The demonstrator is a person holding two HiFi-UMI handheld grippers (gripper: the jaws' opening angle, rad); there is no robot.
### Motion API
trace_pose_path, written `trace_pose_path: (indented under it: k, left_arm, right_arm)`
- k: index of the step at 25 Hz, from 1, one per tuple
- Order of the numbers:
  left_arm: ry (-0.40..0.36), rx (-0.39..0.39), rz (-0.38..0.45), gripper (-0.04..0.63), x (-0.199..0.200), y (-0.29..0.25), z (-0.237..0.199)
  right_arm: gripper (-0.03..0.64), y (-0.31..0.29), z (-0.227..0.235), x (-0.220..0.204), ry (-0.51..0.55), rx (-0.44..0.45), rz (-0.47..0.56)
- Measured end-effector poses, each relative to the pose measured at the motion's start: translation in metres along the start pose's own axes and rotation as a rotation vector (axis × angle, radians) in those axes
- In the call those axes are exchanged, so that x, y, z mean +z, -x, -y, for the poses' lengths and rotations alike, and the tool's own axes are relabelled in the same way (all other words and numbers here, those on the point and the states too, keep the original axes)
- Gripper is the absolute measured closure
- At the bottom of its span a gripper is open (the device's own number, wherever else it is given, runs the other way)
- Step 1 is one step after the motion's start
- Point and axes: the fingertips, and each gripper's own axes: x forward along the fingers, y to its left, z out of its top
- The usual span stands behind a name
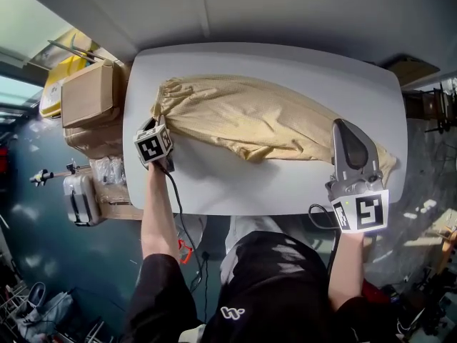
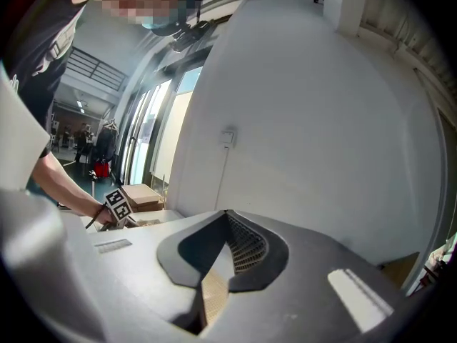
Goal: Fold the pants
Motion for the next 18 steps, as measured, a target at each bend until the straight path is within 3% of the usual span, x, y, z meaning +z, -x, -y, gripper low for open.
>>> trace_pose_path:
  k: [18]
  left_arm:
    - [0.14,0.13,-0.046,0.494,-0.128,0.118,-0.033]
  right_arm:
    - [0.614,0.004,-0.027,0.011,-0.05,0.07,0.071]
